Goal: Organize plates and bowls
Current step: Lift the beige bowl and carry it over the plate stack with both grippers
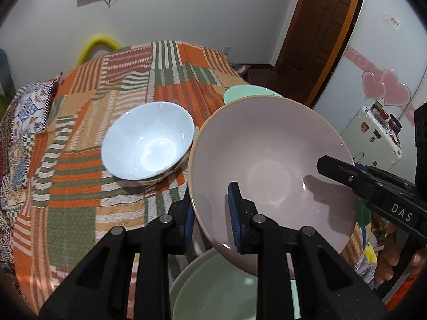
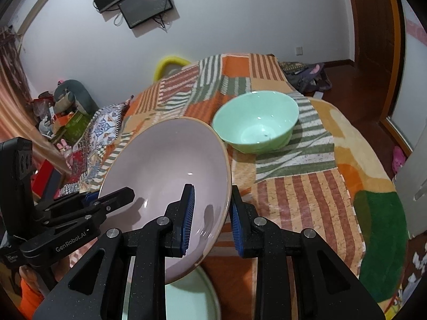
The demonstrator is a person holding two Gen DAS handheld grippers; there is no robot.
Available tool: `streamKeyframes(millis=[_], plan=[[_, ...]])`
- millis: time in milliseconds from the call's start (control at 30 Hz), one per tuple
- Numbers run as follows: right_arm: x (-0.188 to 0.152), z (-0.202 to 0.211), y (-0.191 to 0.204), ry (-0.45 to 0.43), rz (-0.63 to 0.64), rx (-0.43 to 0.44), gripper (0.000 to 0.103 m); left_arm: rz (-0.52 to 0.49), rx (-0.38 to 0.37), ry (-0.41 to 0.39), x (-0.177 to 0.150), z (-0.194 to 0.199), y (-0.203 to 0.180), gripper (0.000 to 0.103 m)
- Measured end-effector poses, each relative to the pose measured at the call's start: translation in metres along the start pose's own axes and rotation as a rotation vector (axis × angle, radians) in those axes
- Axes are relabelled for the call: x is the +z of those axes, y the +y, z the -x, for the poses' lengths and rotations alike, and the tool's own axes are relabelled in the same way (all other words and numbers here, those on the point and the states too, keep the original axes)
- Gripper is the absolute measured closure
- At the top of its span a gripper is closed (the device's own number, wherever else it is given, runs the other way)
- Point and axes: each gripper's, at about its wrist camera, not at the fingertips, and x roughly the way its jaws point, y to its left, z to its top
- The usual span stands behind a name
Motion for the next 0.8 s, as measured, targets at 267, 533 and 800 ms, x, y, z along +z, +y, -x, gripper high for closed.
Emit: streamKeyframes(millis=[267, 533, 800], plan=[[-0.004, 0.015, 0.027, -0.02, 0.057, 0.019, 0.08, 0.02, 0.021, -0.044, -0.013, 0.042, 0.008, 0.08], [-0.013, 0.024, 0.055, -0.029, 0.105, 0.052, 0.079, 0.051, 0.05, -0.078, -0.033, 0.082, 0.022, 0.08], [-0.025, 0.026, 0.085, -0.025, 0.156, 0.089, 0.079, 0.087, 0.096, -0.104, -0.057, 0.117, 0.04, 0.08]])
